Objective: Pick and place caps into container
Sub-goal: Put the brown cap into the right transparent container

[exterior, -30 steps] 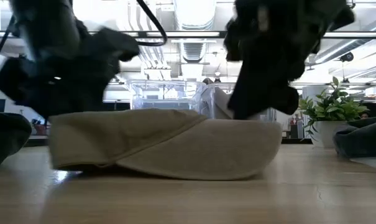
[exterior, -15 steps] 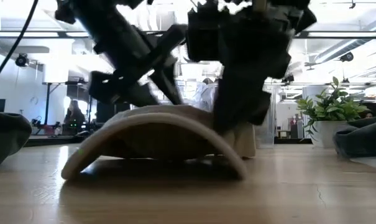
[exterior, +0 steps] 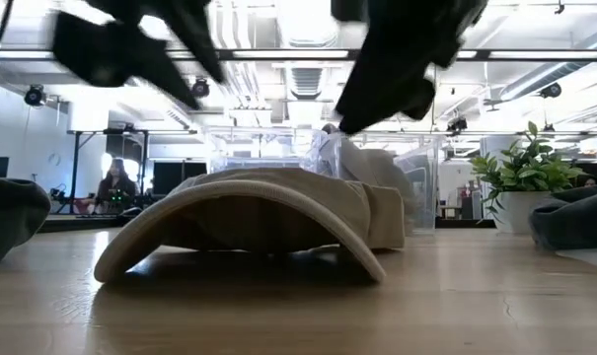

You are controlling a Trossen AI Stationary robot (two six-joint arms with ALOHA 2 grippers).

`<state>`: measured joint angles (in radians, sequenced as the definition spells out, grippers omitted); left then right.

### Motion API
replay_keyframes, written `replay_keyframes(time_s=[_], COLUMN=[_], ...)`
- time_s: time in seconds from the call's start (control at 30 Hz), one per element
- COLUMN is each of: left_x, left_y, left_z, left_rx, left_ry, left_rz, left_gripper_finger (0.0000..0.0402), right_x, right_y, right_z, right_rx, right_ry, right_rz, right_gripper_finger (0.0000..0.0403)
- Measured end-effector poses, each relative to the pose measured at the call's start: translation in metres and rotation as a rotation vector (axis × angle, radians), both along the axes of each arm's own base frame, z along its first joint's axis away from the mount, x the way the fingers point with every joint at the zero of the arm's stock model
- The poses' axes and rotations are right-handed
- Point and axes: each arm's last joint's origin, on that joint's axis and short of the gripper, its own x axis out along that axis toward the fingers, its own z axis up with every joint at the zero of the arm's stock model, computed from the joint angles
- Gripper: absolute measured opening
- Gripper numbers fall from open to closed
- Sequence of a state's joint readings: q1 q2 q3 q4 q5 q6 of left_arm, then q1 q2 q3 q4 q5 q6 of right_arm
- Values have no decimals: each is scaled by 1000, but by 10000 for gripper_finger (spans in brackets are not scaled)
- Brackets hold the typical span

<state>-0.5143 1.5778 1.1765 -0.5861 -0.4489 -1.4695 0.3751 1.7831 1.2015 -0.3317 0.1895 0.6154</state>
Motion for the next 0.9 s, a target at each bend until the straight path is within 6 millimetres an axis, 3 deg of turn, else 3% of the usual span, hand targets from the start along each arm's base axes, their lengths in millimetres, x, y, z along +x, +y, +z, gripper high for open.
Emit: replay_keyframes(time_s=[0.13,0.27,0.47,0.7,0.9], left_x=[-18,-27,-9,25,33], left_y=[-41,-76,-103,-121,-124], left_z=[-8,-9,-33,-77,-113], left_rx=[-133,-272,-391,-511,-535], left_ry=[29,-56,-137,-255,-191], left_rz=[-70,-106,-123,-101,10], left_gripper_finger=[142,142,142,142,142], right_x=[12,21,25,11,-3], right_y=[-20,-41,-67,-61,-41], right_z=[-16,-26,-39,-50,-58], right_rx=[27,28,82,102,145], right_ry=[34,52,120,259,344], right_rz=[-95,-163,-204,-180,-89], right_gripper_finger=[121,121,121,121,121])
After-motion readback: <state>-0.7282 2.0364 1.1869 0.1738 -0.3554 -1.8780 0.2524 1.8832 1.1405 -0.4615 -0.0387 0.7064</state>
